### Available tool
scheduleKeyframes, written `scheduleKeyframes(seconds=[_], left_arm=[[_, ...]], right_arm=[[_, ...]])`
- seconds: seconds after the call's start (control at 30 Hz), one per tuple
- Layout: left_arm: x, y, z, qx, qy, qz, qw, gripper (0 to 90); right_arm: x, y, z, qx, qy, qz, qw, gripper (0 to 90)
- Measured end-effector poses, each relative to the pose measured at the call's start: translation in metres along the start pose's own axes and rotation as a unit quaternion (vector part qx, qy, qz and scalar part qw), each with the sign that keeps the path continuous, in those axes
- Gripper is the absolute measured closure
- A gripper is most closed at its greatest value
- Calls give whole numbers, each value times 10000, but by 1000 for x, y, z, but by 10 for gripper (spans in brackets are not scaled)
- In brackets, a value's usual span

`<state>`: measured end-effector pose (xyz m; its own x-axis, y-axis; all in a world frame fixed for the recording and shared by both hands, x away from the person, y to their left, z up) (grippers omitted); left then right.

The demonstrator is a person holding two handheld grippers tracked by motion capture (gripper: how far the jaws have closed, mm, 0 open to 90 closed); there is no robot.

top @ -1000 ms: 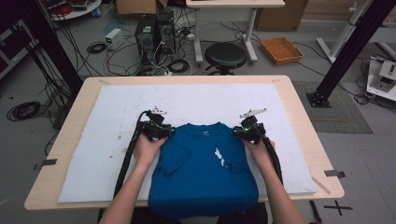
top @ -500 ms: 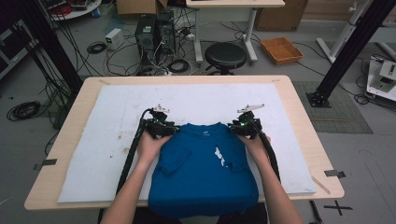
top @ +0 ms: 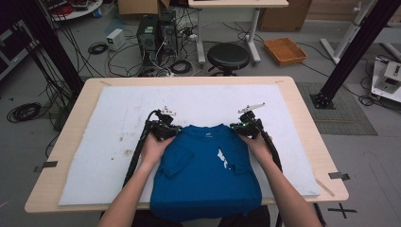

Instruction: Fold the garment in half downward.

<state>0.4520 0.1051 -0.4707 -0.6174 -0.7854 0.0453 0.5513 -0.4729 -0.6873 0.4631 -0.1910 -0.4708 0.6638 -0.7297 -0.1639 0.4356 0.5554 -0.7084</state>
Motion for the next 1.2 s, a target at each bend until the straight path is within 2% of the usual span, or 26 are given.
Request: scheduleKeyframes(seconds=[0.07,0.13,0.23,0.27,0.3,0.33,0.37,0.4,0.47,0.5,0.53,0.57,0.63,0.67,0.73,0.93,1.07,1.2], left_arm=[[-1,0,0,19,-14,-28,10000,876],[-1,-1,0,-5,63,-9,10000,876],[0,0,0,8,39,21,10000,876],[1,-1,0,0,48,16,10000,876],[0,-1,0,-10,67,3,10000,875],[1,-1,0,8,73,2,10000,869],[1,-1,0,5,41,10,10000,833],[0,0,0,6,-31,0,10000,737],[0,0,0,2,-121,-50,9999,688],[1,0,0,1,-124,-32,9999,686],[1,0,0,-6,-100,-4,10000,692],[2,0,0,-7,-59,47,10000,708],[3,0,0,-18,4,6,10000,834],[4,0,0,-22,2,-6,10000,868],[4,0,0,-20,57,26,10000,877],[2,-11,4,200,-76,-158,9996,881],[7,-26,9,443,-15,-266,9987,882],[15,-46,11,689,101,-323,9971,882]], right_arm=[[1,1,2,-18,50,98,9999,887],[1,1,3,82,23,150,9999,887],[2,1,3,116,55,154,9998,882],[2,-1,4,202,64,139,9997,870],[1,-2,5,272,46,145,9995,806],[0,-3,6,342,61,126,9993,782],[-1,-2,7,398,94,142,9991,763],[-2,-1,8,403,62,188,9990,733],[-5,2,7,332,-22,151,9993,716],[-6,5,6,204,-50,157,9997,717],[-7,8,4,58,-82,119,9999,716],[-8,9,4,57,-130,86,9999,727],[-8,8,4,28,-203,69,9998,859],[-7,7,4,25,-226,72,9997,875],[-8,6,5,39,-235,31,9997,886],[-10,-6,10,311,-185,85,9993,887],[-15,-18,13,504,-190,139,9985,887],[-26,-37,15,767,-229,144,9967,887]])
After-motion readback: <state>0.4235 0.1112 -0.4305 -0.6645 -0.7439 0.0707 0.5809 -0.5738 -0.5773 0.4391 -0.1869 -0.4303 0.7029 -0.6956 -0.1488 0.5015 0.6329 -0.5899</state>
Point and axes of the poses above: each handheld gripper's, and its own axes: y roughly forward along the jaws, z roughly out of its top, x roughly to its right, the point moved 4 cm from there along y, roughly forward along the jaws, and after that the axes turned 5 degrees about z, right-handed, at the moved point
